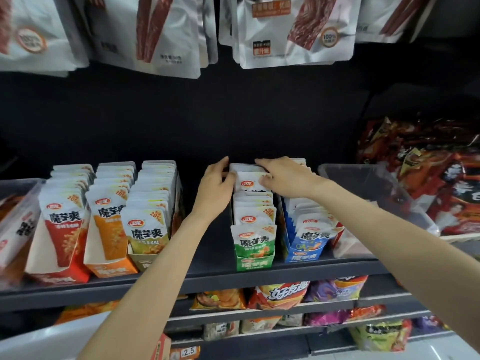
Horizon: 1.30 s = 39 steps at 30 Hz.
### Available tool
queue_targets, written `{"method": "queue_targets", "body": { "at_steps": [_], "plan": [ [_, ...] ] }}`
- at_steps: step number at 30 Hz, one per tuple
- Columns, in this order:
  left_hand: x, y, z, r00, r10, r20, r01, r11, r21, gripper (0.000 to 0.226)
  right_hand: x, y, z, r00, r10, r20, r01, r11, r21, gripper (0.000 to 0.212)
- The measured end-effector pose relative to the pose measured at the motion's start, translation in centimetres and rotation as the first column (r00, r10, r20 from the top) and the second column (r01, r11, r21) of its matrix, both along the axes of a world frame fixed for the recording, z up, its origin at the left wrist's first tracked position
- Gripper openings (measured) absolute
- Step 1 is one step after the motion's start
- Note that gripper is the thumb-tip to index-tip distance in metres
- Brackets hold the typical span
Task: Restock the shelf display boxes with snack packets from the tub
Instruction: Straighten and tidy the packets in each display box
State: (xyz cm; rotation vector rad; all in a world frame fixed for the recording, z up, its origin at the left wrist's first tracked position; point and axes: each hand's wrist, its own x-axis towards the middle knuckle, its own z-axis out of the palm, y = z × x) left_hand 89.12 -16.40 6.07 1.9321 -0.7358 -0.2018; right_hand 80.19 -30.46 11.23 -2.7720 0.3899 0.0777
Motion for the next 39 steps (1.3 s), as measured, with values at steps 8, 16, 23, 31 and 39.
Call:
{"method": "queue_targets", "body": {
  "at_steps": [8, 16, 23, 31, 39],
  "plan": [
    [0.0, 0.4, -0.6, 0.993, -0.116, 0.037, 0.116, 0.993, -0.025, 0.042, 0.0, 0.0, -0.6, 0.976, -0.053, 0.212, 0.055, 0.998, -0.004, 0.058],
    [1.1, 1.6, -0.5, 0.994, -0.095, 0.059, 0.1, 0.991, -0.088, 0.031, -0.1, -1.7, -0.2, 0.952, -0.088, 0.292, 0.008, 0.965, 0.263, 0.029],
    [1.3, 1.5, -0.1, 0.98, -0.107, 0.169, 0.119, 0.991, -0.059, 0.018, 1.8, -2.3, -0.5, 0.981, 0.093, 0.17, -0.103, 0.993, 0.055, 0.035],
    [2.0, 2.2, 0.5, 0.964, -0.186, 0.19, 0.166, 0.979, 0.116, 0.024, 3.2, -2.4, -0.2, 0.982, -0.002, 0.188, -0.057, 0.95, 0.308, 0.013],
    [3.0, 0.9, 3.3, 0.874, -0.311, 0.372, 0.087, 0.855, 0.511, 0.023, 4.4, -2.1, 1.1, 1.0, -0.022, 0.016, 0.017, 0.972, 0.233, 0.021]
  ]
}}
